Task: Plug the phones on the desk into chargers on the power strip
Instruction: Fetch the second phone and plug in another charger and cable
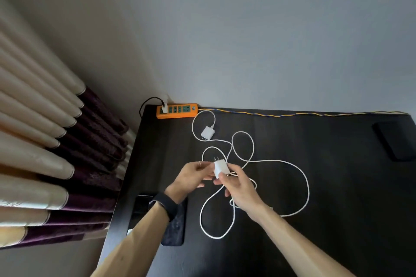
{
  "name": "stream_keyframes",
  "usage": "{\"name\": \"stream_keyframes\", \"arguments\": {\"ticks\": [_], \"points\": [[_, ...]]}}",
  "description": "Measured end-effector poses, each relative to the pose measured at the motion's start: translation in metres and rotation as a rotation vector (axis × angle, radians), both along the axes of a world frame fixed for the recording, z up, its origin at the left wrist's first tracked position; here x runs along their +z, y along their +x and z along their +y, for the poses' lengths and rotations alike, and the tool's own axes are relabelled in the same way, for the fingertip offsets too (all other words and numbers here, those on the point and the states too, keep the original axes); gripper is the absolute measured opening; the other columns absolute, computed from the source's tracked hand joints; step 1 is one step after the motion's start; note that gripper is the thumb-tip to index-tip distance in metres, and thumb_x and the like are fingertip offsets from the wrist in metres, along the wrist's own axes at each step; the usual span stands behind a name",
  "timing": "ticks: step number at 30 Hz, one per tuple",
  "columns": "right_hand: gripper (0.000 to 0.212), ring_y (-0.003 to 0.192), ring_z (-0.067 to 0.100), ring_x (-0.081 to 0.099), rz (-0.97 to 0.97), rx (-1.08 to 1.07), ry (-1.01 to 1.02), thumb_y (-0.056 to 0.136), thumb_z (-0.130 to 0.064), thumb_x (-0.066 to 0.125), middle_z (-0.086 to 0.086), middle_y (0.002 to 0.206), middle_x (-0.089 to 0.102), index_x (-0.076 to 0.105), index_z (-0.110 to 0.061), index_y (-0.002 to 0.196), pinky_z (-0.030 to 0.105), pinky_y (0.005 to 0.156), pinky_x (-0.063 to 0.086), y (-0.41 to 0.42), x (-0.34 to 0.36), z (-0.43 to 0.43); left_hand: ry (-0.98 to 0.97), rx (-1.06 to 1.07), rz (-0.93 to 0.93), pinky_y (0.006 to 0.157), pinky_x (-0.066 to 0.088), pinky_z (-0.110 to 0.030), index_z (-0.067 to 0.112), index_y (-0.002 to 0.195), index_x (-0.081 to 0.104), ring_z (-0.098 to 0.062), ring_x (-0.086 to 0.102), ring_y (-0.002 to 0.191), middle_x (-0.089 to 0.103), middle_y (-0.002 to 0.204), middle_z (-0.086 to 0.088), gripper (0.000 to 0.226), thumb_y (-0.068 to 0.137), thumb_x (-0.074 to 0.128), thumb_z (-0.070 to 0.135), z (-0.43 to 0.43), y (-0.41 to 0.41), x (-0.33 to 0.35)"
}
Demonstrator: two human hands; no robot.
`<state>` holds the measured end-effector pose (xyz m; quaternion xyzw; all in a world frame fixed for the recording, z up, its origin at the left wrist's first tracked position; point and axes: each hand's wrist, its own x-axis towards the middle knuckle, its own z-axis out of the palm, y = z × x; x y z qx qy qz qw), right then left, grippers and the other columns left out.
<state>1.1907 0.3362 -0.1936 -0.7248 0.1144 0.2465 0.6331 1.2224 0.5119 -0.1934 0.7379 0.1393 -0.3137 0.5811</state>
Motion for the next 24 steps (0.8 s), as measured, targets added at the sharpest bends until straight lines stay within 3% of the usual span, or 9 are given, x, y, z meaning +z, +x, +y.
{"name": "stream_keyframes", "arguments": {"ticks": [3, 7, 10, 12, 13, 15, 17, 20, 24], "points": [[0.033, 0.065, -0.004, 0.066, 0.021, 0.047, -0.003, 0.097, -0.031, 0.064, -0.002, 0.096, 0.079, 0.052, -0.027, 0.128, 0.013, 0.054, 0.046, -0.004, -0.005, 0.002, -0.050, 0.086, 0.021, 0.078, 0.049, -0.027, 0.022, 0.116, 0.066, -0.012, 0.072, 0.100, 0.077, 0.104, 0.001, 0.031, 0.091, 0.066, 0.041, 0.004, -0.010, -0.010], [0.042, 0.078, 0.014, 0.074, 0.066, 0.196, -0.033, 0.092, -0.039, 0.070, -0.006, 0.102, 0.078, 0.059, -0.029, 0.131, 0.017, 0.069, 0.052, 0.001, -0.026, 0.002, -0.057, 0.177, 0.064, 0.081, 0.055, -0.033, 0.017, 0.117, 0.063, -0.014, 0.073, 0.092, 0.077, 0.101, -0.002, 0.033, 0.089, 0.070, 0.034, 0.013, -0.019, -0.024], [0.060, 0.099, 0.018, 0.069, 0.027, 0.085, -0.523, 0.088, -0.056, 0.064, -0.004, 0.131, 0.061, 0.052, -0.026, 0.138, 0.031, 0.083, 0.051, 0.013, -0.052, -0.012, -0.092, 0.349, 0.142, 0.085, 0.056, -0.041, 0.015, 0.113, 0.063, -0.021, 0.075, 0.084, 0.077, 0.093, -0.008, 0.024, 0.097, 0.057, 0.032, 0.024, -0.019, -0.033], [0.077, 0.114, 0.032, 0.063, 0.192, 0.069, -0.815, 0.088, -0.060, 0.060, 0.010, 0.144, 0.044, 0.036, -0.017, 0.147, 0.037, 0.081, 0.045, 0.020, -0.070, -0.031, -0.129, 0.449, 0.182, 0.084, 0.057, -0.042, 0.014, 0.111, 0.062, -0.025, 0.075, 0.080, 0.076, 0.084, -0.010, 0.023, 0.099, 0.051, 0.029, 0.030, -0.014, -0.034], [0.073, 0.115, 0.034, 0.064, 0.293, 0.130, -0.845, 0.090, -0.056, 0.059, 0.014, 0.141, 0.050, 0.040, -0.011, 0.144, 0.036, 0.079, 0.046, 0.023, -0.079, -0.040, -0.128, 0.462, 0.187, 0.080, 0.058, -0.041, 0.014, 0.111, 0.061, -0.027, 0.075, 0.079, 0.075, 0.082, -0.010, 0.022, 0.099, 0.049, 0.029, 0.032, -0.012, -0.034], [0.037, 0.088, 0.028, 0.071, 0.400, 0.221, -0.751, 0.089, -0.039, 0.062, 0.012, 0.110, 0.074, 0.070, -0.008, 0.108, 0.026, 0.057, 0.046, 0.034, -0.089, -0.052, -0.110, 0.455, 0.185, 0.069, 0.058, -0.034, 0.017, 0.110, 0.059, -0.028, 0.075, 0.079, 0.075, 0.082, -0.009, 0.020, 0.100, 0.048, 0.030, 0.036, -0.007, -0.033], [0.019, 0.057, 0.021, 0.060, 0.403, 0.141, -0.656, 0.084, -0.024, 0.064, 0.009, 0.087, 0.078, 0.075, -0.010, 0.076, 0.021, 0.041, 0.034, 0.051, -0.091, -0.060, -0.081, 0.457, 0.181, 0.070, 0.057, -0.034, 0.019, 0.109, 0.058, -0.029, 0.075, 0.081, 0.075, 0.085, -0.007, 0.019, 0.100, 0.049, 0.033, 0.039, -0.001, -0.035], [0.024, 0.047, 0.013, 0.050, 0.468, 0.012, -0.528, 0.087, -0.033, 0.060, 0.006, 0.084, 0.068, 0.065, -0.010, 0.081, 0.018, 0.043, 0.024, 0.077, -0.076, -0.062, -0.056, 0.480, 0.198, 0.074, 0.055, -0.036, 0.019, 0.106, 0.059, -0.029, 0.074, 0.079, 0.075, 0.084, -0.007, 0.018, 0.100, 0.050, 0.033, 0.044, 0.012, -0.041], [0.065, 0.055, 0.011, 0.065, 0.643, 0.256, -0.493, 0.080, -0.074, 0.059, 0.004, 0.097, 0.068, 0.058, -0.012, 0.097, 0.017, 0.042, 0.026, 0.058, -0.071, -0.034, -0.009, 0.467, 0.204, 0.075, 0.053, -0.036, 0.022, 0.103, 0.060, -0.027, 0.075, 0.079, 0.075, 0.085, -0.005, 0.017, 0.099, 0.051, 0.035, 0.049, 0.022, -0.048]]}}
